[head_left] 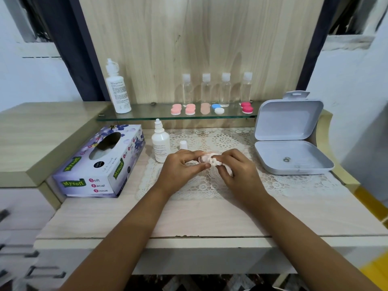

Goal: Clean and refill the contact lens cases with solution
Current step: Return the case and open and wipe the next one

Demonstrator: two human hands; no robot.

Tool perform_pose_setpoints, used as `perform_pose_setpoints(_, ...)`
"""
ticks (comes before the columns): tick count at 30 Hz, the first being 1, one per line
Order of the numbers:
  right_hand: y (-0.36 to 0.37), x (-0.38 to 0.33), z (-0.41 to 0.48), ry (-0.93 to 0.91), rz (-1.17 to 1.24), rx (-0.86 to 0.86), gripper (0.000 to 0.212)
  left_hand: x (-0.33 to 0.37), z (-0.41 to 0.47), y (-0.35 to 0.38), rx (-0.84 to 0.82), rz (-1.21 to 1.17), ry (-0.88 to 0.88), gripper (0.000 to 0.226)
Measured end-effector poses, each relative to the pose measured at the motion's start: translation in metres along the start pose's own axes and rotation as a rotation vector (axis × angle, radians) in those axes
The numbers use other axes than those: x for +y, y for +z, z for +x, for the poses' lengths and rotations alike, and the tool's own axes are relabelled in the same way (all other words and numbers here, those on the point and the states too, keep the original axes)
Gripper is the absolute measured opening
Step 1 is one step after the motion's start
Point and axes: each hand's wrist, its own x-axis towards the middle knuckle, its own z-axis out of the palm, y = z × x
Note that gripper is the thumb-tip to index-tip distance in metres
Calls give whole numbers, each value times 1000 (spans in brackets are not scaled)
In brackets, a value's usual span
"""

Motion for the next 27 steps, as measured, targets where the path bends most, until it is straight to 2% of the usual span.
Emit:
perform_pose_setpoints(5, -2, 9, 4, 149, -5, 150, 13, 0, 0, 1, 7, -16, -31, 34)
perform_pose_setpoints(7, -2, 7, 3, 131, -8, 145, 12, 0, 0, 1, 12, -20, -33, 34)
perform_pose_setpoints(12, -2, 1, -1, 12, 18, 4, 14, -1, 1, 1, 17, -14, -36, 36)
perform_pose_setpoints(18, 1, 7, 3, 134, -6, 124, 11, 1, -1, 3, -1, 20, -14, 35)
perform_pose_setpoints(27, 9, -8, 1, -93, 33, -43, 21, -1, -1, 2, -81, 53, 41, 33)
